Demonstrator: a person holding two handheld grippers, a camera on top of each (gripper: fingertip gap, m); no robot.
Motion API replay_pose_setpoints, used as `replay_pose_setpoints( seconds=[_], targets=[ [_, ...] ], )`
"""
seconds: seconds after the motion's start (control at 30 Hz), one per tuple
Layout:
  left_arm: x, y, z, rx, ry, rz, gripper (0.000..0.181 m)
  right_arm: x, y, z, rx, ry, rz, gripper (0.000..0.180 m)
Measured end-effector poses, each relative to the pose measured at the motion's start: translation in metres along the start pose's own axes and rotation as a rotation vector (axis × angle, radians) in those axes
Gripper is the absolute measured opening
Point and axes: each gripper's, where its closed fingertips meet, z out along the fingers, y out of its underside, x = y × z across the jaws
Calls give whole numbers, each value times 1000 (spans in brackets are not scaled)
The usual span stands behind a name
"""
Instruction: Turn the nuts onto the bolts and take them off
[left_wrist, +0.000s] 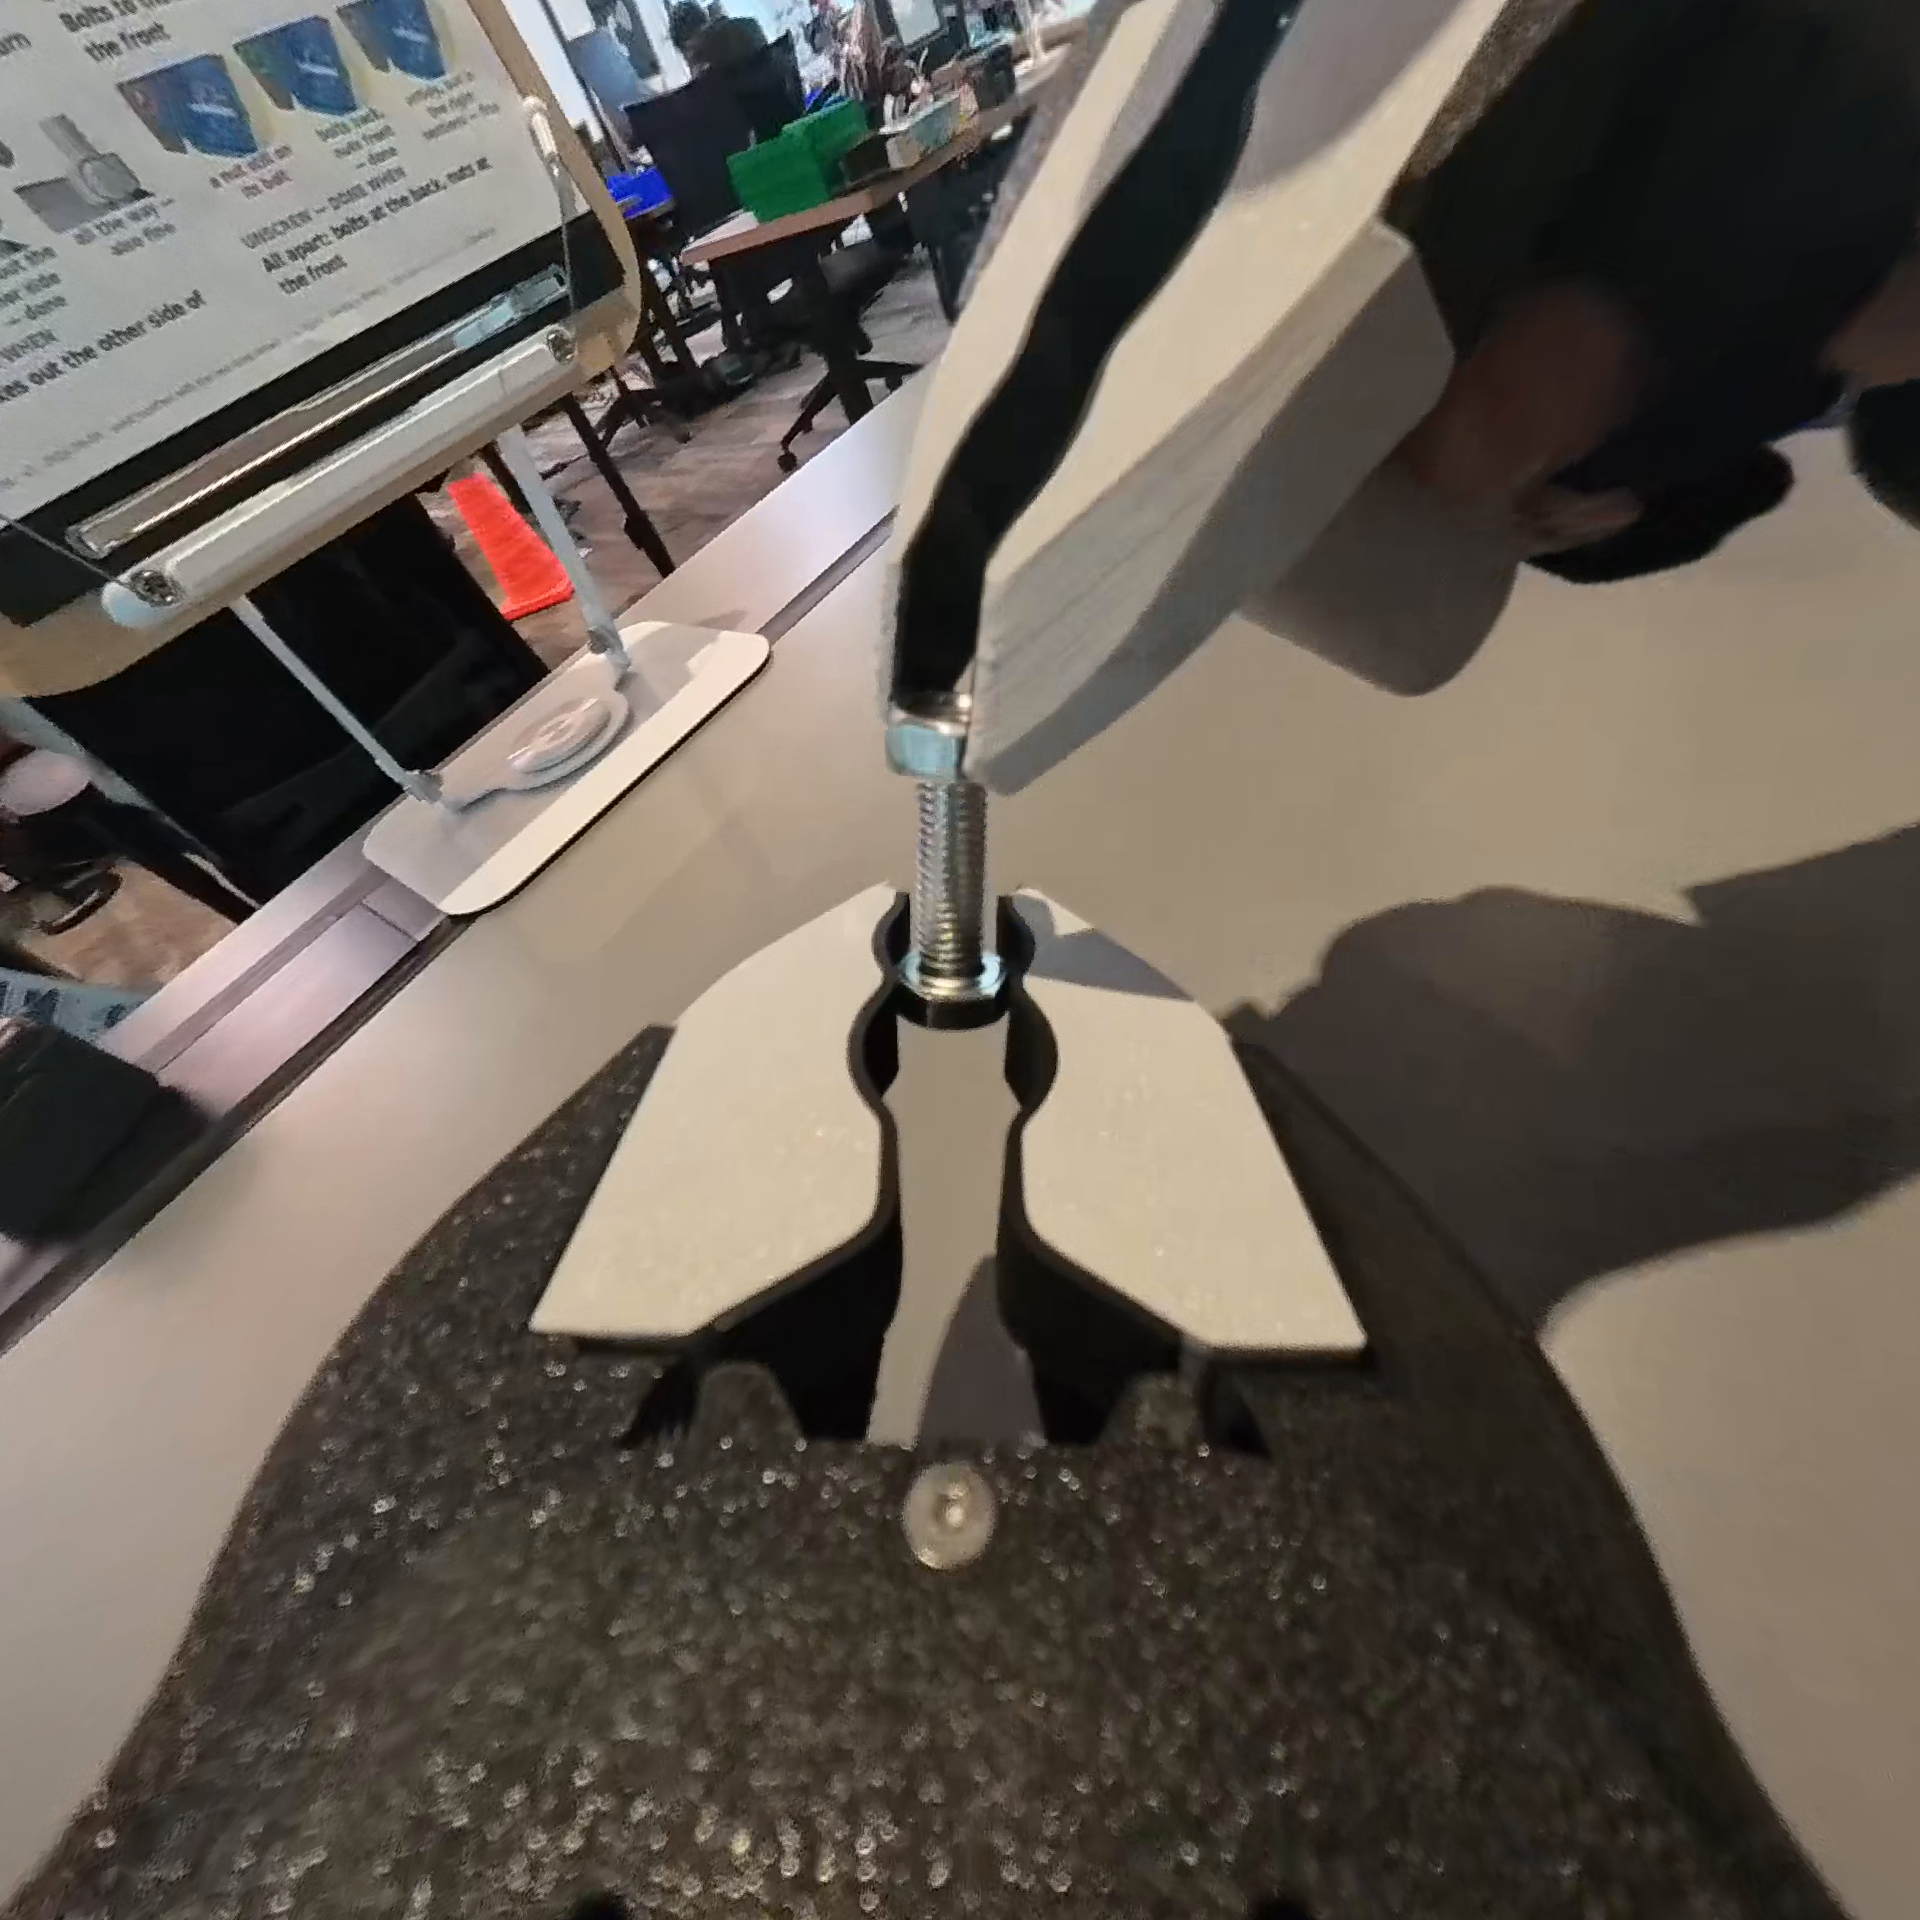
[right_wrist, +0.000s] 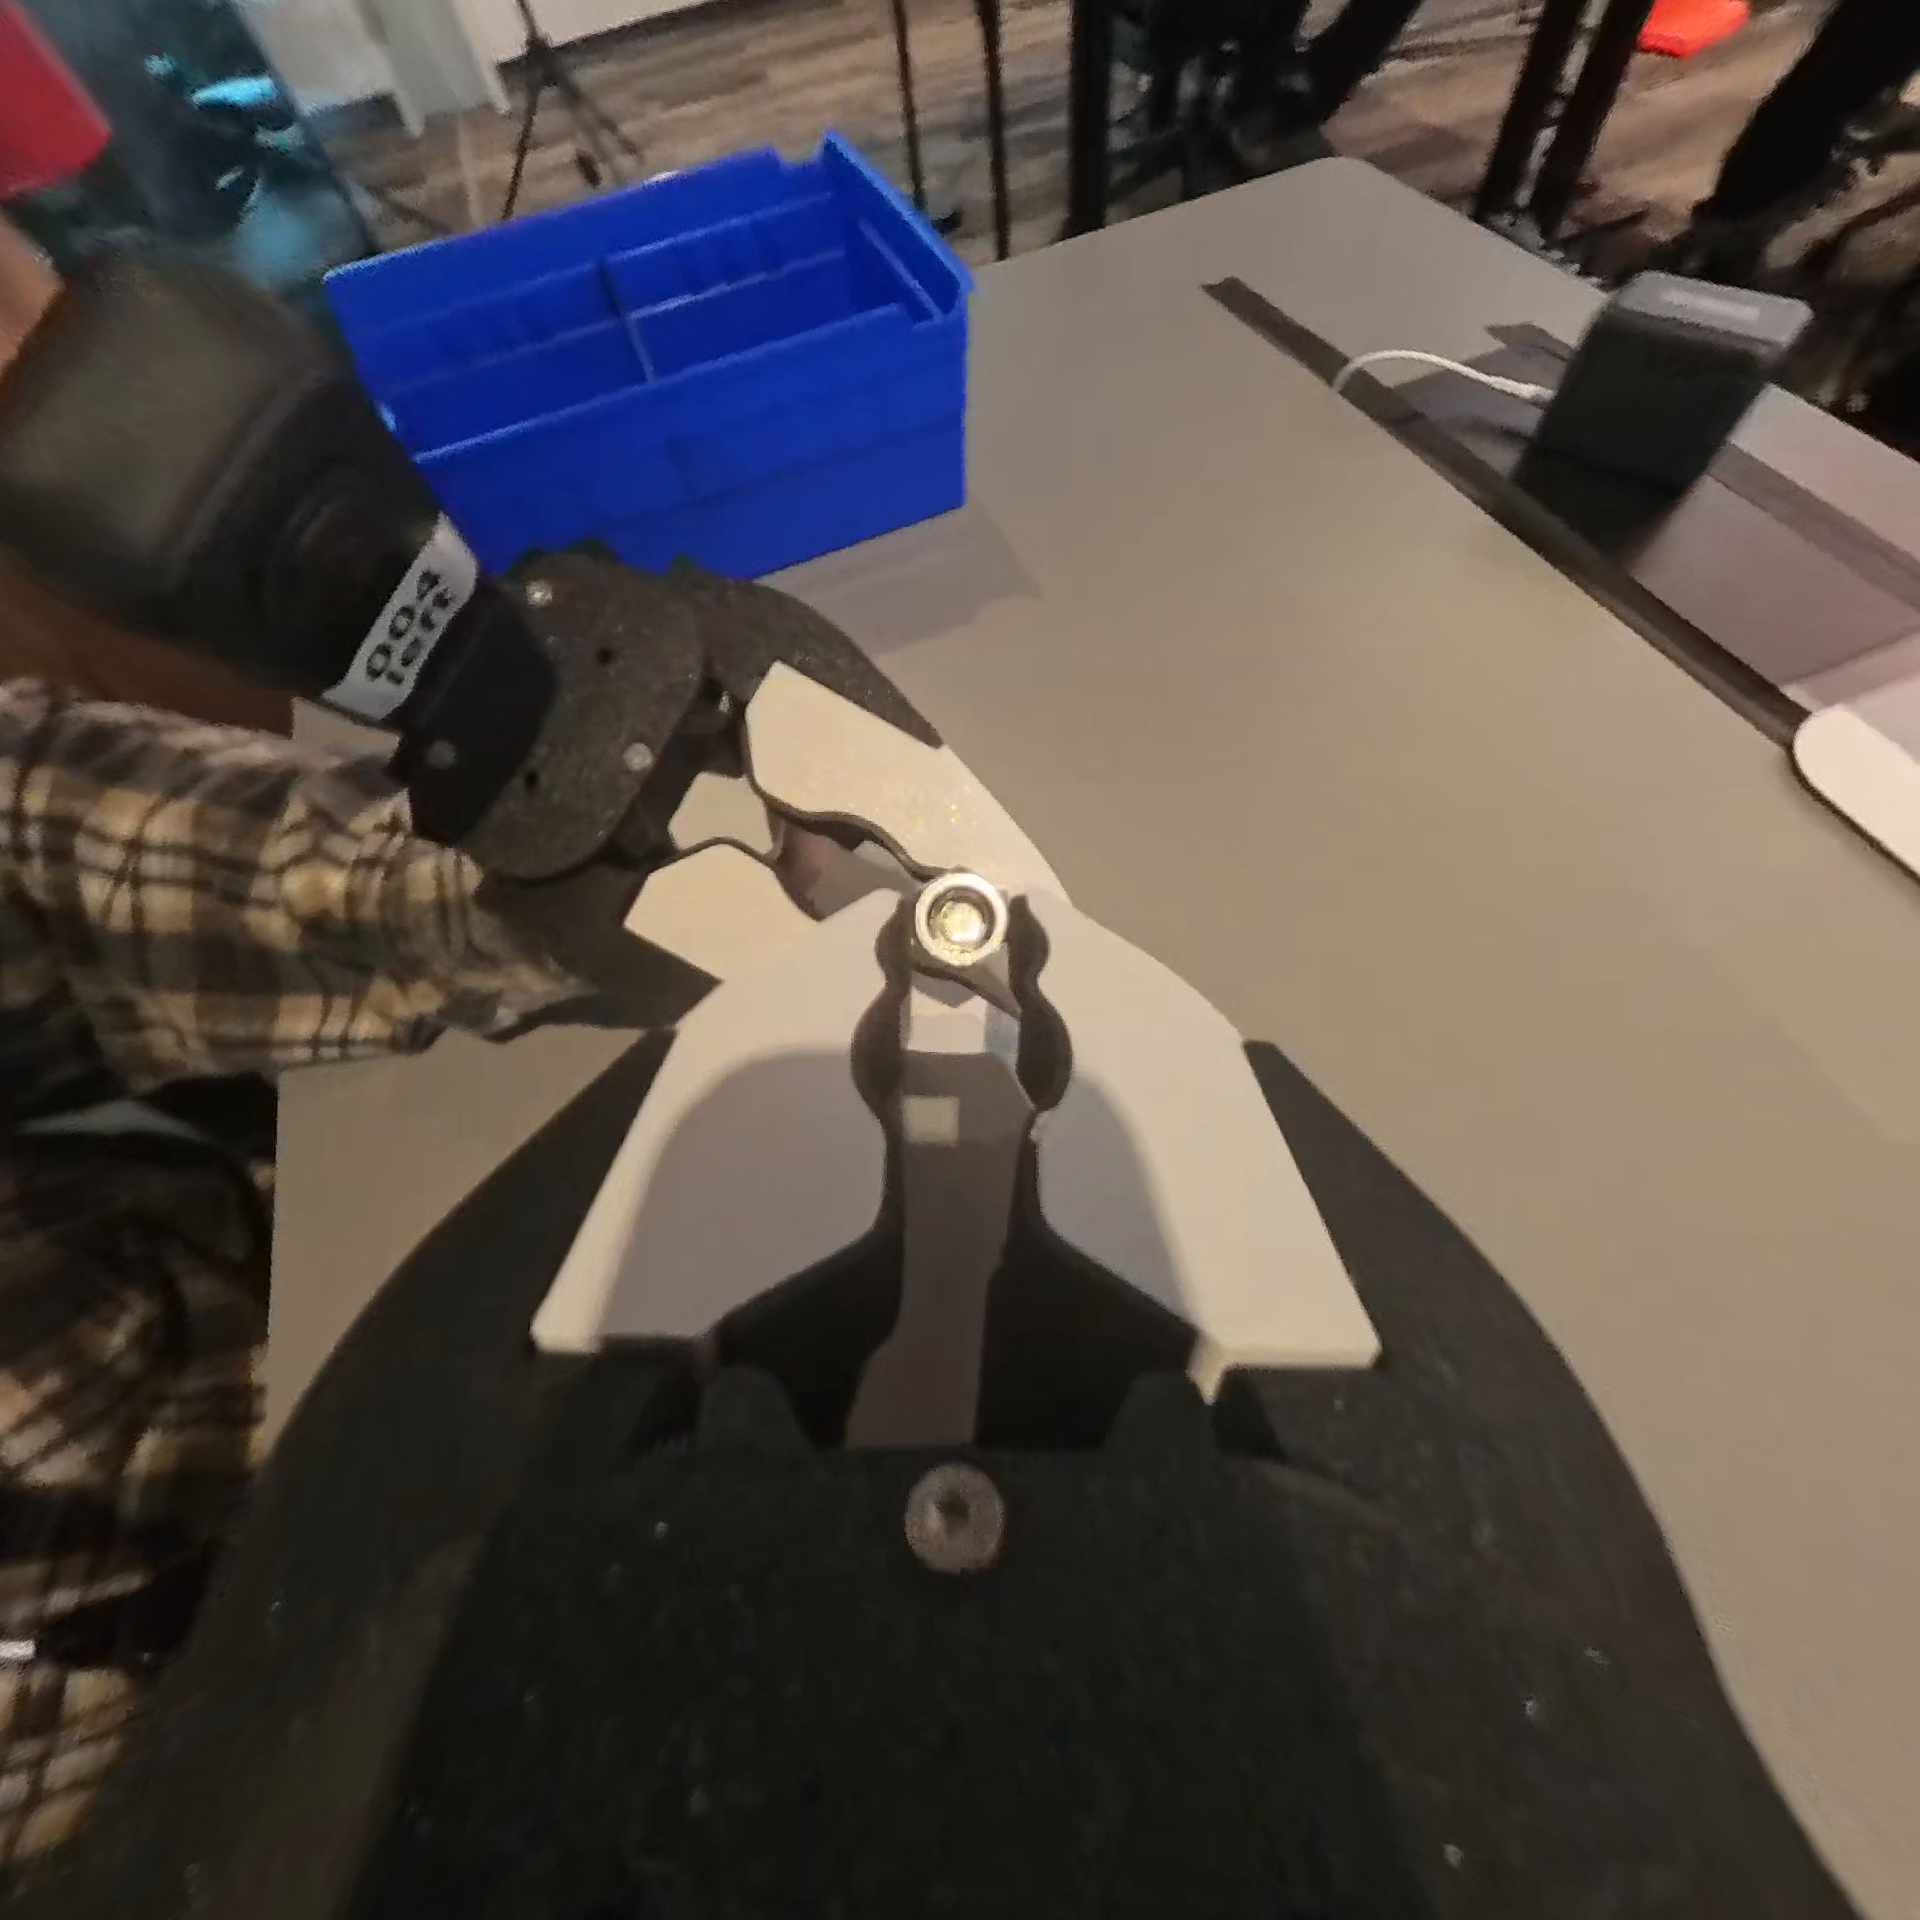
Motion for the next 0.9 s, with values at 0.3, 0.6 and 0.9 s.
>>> replay_pose_setpoints(
  seconds=[0.3, 0.6, 0.9],
  targets=[
    [2, 5, 3, -25, 17, -15, 15, 2, 2, 1, 31, 14, 49, 17],
    [5, 3, 3, -12, 42, -27, 15, 0, 2, 0, 31, -4, 7, 17],
    [-4, 4, 0, -28, -35, 24, 15, 2, -1, 2, 117, 42, 93, 17]
  ],
)
